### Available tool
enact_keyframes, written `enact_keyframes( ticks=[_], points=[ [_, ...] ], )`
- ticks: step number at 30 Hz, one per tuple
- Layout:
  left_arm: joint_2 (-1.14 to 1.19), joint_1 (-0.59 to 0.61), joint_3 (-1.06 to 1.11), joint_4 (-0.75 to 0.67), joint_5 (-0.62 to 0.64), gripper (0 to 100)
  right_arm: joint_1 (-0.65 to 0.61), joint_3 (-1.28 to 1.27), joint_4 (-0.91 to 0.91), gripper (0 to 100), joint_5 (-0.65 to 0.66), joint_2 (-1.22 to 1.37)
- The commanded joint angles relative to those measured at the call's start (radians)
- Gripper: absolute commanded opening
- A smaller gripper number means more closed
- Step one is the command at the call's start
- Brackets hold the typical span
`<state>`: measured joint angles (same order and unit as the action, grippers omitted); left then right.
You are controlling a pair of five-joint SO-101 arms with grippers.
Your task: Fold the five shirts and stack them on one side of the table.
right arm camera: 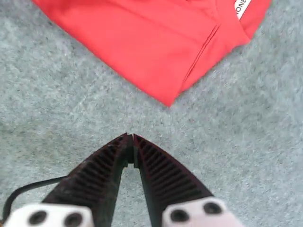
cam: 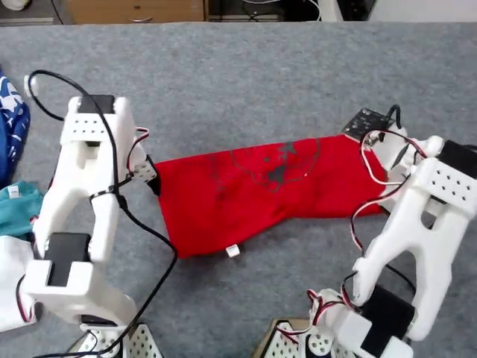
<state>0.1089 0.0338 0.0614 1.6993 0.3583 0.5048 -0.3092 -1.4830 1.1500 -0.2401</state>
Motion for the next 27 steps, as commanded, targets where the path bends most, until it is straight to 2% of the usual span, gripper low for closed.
enact_keyframes(
  ticks=[1, 10, 16, 27],
  points=[
    [0.019, -0.015, -0.044, -0.037, 0.049, 25, 0.018, 0.061, -0.008, 0.5, 0.014, 0.024],
    [0.16, -0.126, -0.046, -0.097, 0.19, 25, 0.015, 0.093, -0.009, 0.5, 0.012, 0.09],
    [0.237, -0.178, -0.051, -0.15, 0.276, 29, 0.015, 0.104, -0.005, 0.5, 0.012, 0.094],
    [0.432, -0.16, -0.052, -0.196, 0.278, 29, 0.018, 0.104, 0.0, 0.5, 0.014, 0.094]
  ],
)
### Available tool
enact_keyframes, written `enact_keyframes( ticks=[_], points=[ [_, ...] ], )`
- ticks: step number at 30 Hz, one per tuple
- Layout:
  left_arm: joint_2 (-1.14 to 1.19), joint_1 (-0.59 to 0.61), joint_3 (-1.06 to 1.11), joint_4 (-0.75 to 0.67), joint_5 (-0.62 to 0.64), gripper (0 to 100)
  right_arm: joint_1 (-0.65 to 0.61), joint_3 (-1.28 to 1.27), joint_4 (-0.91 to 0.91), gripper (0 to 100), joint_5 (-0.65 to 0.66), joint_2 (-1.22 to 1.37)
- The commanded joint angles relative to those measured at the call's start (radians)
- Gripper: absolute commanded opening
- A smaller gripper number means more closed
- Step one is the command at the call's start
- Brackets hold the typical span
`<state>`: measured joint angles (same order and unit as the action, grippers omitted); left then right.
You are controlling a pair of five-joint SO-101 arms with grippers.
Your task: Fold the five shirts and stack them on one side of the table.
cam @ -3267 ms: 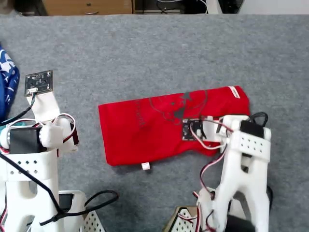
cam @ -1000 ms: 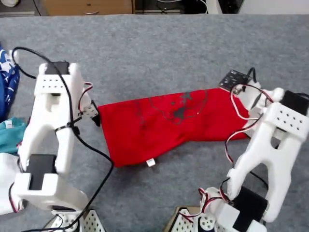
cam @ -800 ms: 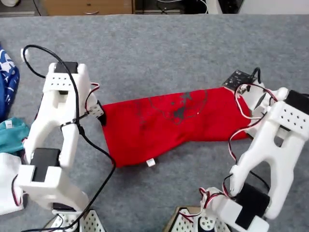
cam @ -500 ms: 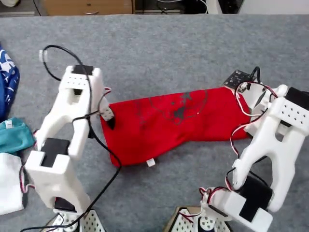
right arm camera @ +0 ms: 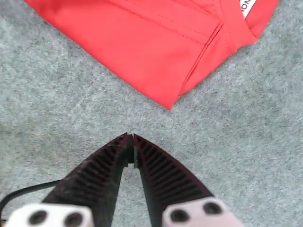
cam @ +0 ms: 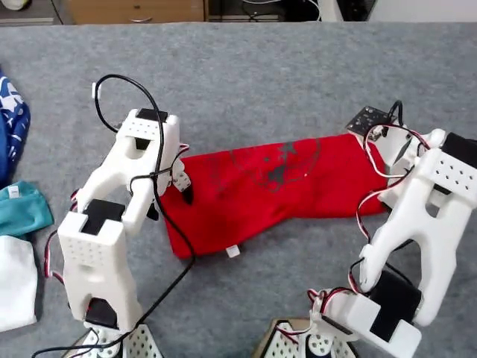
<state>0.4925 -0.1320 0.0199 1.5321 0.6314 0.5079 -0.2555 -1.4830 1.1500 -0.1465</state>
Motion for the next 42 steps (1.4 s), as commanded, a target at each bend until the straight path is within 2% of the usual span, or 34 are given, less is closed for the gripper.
enact_keyframes(
  ticks=[1, 6, 13, 15, 21, 28, 36, 42],
  points=[
    [0.068, 0.006, -0.011, -0.037, 0.005, 29, 0.015, 0.05, 0.0, 0.5, 0.014, 0.001],
    [0.111, -0.002, -0.023, -0.034, 0.0, 28, 0.016, 0.05, 0.0, 0.5, 0.014, -0.004],
    [0.12, 0.003, -0.04, -0.035, -0.084, 5, 0.016, 0.058, -0.003, 0.5, 0.014, -0.007],
    [0.12, 0.006, -0.04, -0.035, -0.084, 2, 0.016, 0.068, -0.003, 0.5, 0.014, -0.007],
    [0.12, 0.017, -0.04, -0.031, -0.087, 2, 0.016, 0.093, -0.008, 0.5, 0.014, -0.007],
    [0.111, 0.172, -0.057, -0.026, -0.115, 2, 0.018, 0.093, -0.009, 0.5, 0.014, -0.007],
    [0.111, 0.351, -0.339, 0.186, -0.215, 2, 0.016, 0.091, -0.005, 0.5, 0.014, -0.007],
    [0.11, 0.331, -0.44, 0.227, -0.227, 2, 0.016, 0.091, 0.0, 0.5, 0.014, -0.007]
  ],
)
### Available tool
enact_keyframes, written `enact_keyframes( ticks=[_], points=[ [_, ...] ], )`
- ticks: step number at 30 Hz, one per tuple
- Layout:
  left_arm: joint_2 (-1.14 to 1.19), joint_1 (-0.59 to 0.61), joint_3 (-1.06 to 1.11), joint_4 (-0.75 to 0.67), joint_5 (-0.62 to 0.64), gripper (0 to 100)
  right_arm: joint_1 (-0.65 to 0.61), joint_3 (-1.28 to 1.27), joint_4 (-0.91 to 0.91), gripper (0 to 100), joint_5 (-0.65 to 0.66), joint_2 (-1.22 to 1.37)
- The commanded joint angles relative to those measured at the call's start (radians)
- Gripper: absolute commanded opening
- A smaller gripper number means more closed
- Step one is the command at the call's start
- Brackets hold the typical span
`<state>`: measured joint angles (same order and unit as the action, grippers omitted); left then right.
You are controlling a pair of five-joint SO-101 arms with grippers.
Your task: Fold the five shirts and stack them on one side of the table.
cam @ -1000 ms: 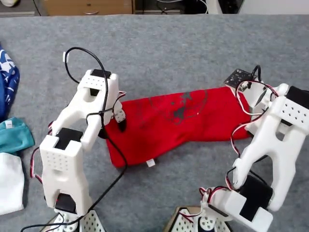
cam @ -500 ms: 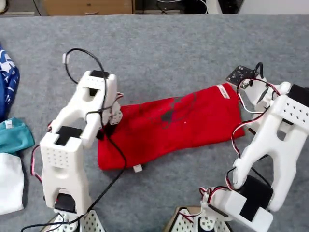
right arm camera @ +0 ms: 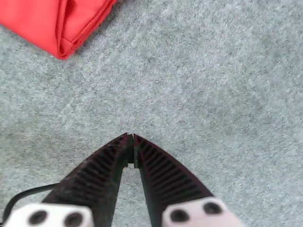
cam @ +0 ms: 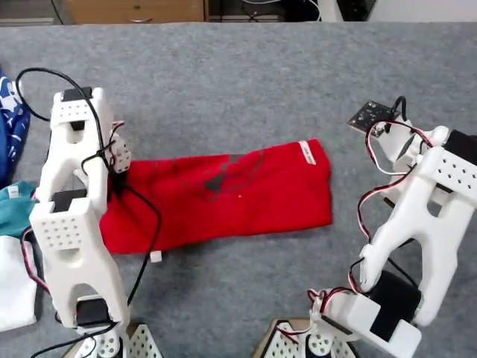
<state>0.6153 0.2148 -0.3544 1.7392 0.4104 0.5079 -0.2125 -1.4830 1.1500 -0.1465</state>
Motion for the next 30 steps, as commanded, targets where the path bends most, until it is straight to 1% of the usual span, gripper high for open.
enact_keyframes(
  ticks=[1, 5, 7, 11, 16, 20, 22, 24, 27, 30],
  points=[
    [-0.013, -0.035, -0.066, 0.02, -0.005, 2, 0.016, 0.05, 0.002, 0.5, 0.014, -0.007],
    [-0.013, -0.152, -0.057, 0.02, 0.002, 2, 0.018, 0.044, 0.063, 0.5, 0.005, 0.001],
    [-0.013, -0.221, -0.068, 0.02, 0.003, 2, 0.018, 0.027, 0.118, 0.5, -0.046, 0.002],
    [-0.013, -0.359, -0.118, 0.02, 0.012, 2, 0.002, -0.125, 0.4, 0.5, -0.199, 0.002],
    [-0.013, -0.502, -0.236, 0.02, 0.058, 2, -0.056, -0.323, 0.732, 0.6, -0.394, 0.028],
    [-0.013, -0.601, -0.327, 0.02, 0.058, 2, -0.05, -0.337, 0.884, 0.6, -0.537, 0.14],
    [-0.012, -0.637, -0.376, 0.02, 0.058, 2, -0.027, -0.308, 0.934, 0.6, -0.586, 0.219],
    [-0.005, -0.661, -0.427, 0.02, 0.058, 2, 0.012, -0.246, 0.942, 0.6, -0.624, 0.288],
    [-0.004, -0.698, -0.488, 0.02, 0.06, 2, 0.087, -0.105, 0.899, 0.6, -0.713, 0.372],
    [-0.002, -0.74, -0.526, 0.02, 0.069, 2, 0.134, 0.01, 0.842, 0.6, -0.786, 0.453]
  ],
)
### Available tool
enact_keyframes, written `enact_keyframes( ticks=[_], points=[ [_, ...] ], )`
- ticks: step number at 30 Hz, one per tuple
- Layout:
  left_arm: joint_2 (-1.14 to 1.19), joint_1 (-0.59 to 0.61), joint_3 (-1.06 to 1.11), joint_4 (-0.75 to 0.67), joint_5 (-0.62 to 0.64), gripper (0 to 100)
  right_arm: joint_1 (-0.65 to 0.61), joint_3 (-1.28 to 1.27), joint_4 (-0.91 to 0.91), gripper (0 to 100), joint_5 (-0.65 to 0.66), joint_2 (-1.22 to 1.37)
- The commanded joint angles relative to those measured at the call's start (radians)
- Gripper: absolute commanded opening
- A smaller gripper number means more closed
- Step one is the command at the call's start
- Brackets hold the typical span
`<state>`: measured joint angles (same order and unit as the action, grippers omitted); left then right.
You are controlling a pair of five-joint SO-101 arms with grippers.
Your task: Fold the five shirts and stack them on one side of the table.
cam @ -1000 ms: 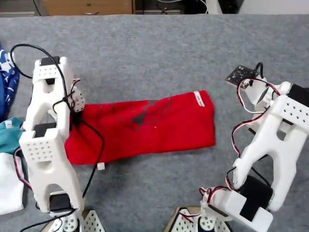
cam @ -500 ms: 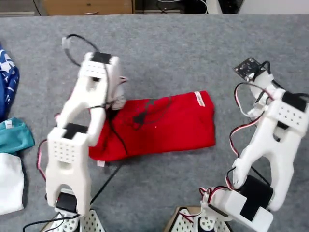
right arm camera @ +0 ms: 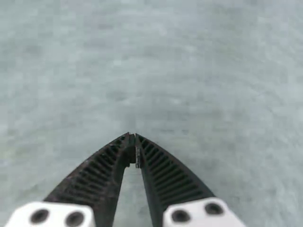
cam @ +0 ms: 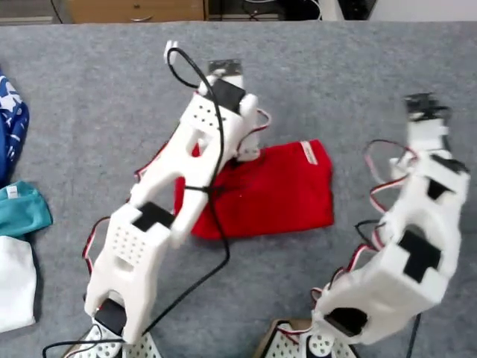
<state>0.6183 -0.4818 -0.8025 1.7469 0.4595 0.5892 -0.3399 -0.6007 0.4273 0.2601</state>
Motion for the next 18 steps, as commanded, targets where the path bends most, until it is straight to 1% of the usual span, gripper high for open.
enact_keyframes(
  ticks=[1, 5, 9, 14, 18],
  points=[
    [-0.005, -0.057, -0.091, 0.012, 0.031, 2, 0.062, 0.173, -0.06, 0.6, -0.08, 0.071],
    [-0.005, -0.107, -0.146, 0.012, 0.04, 2, 0.093, 0.309, -0.138, 0.5, -0.121, 0.157],
    [-0.004, -0.15, -0.187, 0.009, 0.058, 2, 0.104, 0.392, -0.196, 0.5, -0.127, 0.213],
    [0.018, -0.189, -0.199, -0.055, 0.072, 2, 0.114, 0.412, -0.206, 0.5, -0.143, 0.222],
    [0.07, -0.204, -0.203, -0.11, 0.118, 2, 0.125, 0.414, -0.203, 0.5, -0.147, 0.222]
  ],
)
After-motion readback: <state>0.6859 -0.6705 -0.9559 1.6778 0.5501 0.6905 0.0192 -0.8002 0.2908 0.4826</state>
